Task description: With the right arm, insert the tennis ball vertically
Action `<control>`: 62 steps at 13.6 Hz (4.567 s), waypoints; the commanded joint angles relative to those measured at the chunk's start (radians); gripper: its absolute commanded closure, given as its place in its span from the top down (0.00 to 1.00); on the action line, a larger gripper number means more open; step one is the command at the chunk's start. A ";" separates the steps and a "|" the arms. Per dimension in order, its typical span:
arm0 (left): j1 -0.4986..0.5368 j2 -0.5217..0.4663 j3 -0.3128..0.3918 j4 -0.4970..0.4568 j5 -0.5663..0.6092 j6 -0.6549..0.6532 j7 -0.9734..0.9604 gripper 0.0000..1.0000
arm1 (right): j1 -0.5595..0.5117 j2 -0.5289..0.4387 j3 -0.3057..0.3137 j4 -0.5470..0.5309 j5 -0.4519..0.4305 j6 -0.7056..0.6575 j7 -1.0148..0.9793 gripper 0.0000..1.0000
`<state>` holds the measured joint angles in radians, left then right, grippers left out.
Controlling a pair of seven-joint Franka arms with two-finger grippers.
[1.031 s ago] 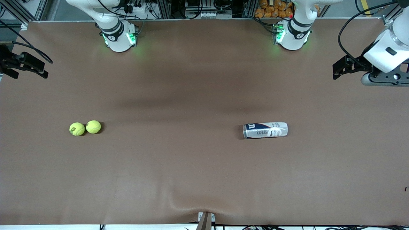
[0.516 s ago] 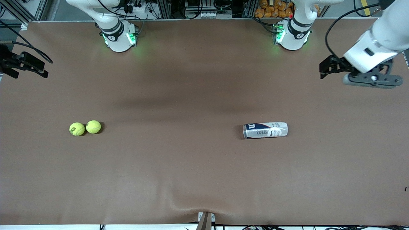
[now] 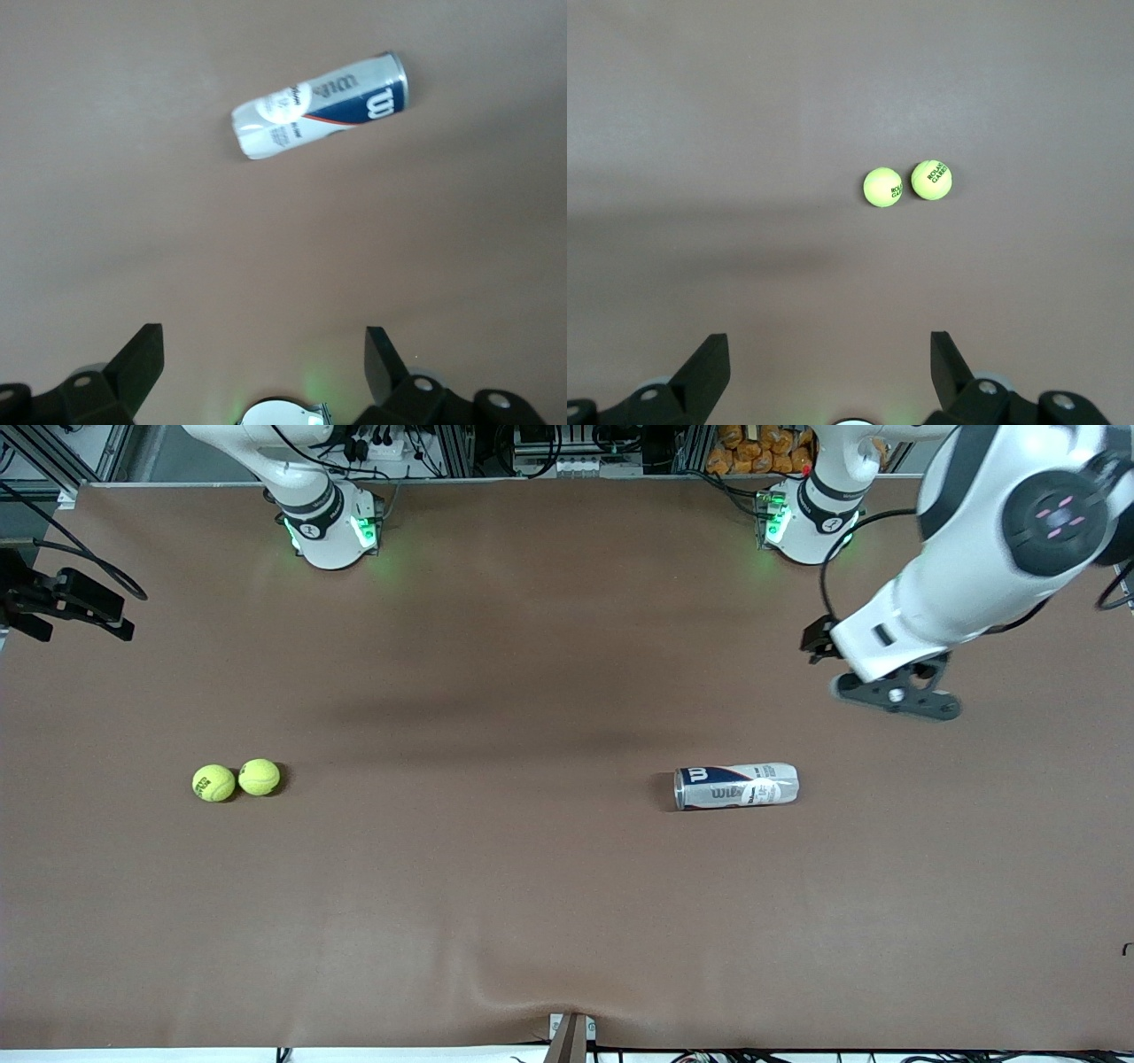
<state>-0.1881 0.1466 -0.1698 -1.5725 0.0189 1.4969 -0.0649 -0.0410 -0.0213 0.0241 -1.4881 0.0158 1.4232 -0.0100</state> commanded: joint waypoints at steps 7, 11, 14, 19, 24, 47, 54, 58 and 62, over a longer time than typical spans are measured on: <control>-0.044 0.131 -0.004 0.016 0.022 0.069 0.276 1.00 | 0.001 -0.012 -0.006 -0.009 0.015 -0.004 0.005 1.00; -0.042 0.171 -0.004 -0.013 0.129 0.159 0.501 1.00 | 0.001 -0.012 -0.004 -0.009 0.015 -0.004 0.005 1.00; -0.033 0.171 -0.005 -0.069 0.164 0.276 0.705 1.00 | 0.003 -0.012 -0.004 -0.011 0.015 -0.006 0.005 1.00; -0.039 0.175 -0.004 -0.156 0.229 0.335 0.879 1.00 | 0.003 -0.012 -0.004 -0.009 0.015 -0.006 0.005 1.00; -0.085 0.258 -0.005 -0.169 0.397 0.368 0.879 1.00 | 0.001 -0.012 -0.004 -0.009 0.015 -0.006 0.005 1.00; -0.117 0.476 -0.008 -0.164 0.575 0.510 0.855 1.00 | -0.002 -0.011 -0.006 -0.006 0.019 -0.003 0.005 1.00; -0.142 0.514 -0.007 -0.156 0.639 0.510 0.774 1.00 | -0.003 -0.011 -0.006 -0.006 0.019 -0.003 0.005 1.00; -0.142 0.527 -0.007 -0.158 0.651 0.523 0.744 1.00 | -0.003 -0.011 -0.006 -0.006 0.029 -0.001 0.005 1.00; -0.140 0.542 -0.007 -0.159 0.676 0.559 0.744 1.00 | -0.005 -0.011 -0.006 -0.006 0.030 -0.001 0.005 1.00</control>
<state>-0.3250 0.6714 -0.1791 -1.7426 0.6505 2.0371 0.7003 -0.0409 -0.0213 0.0188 -1.4881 0.0294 1.4213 -0.0100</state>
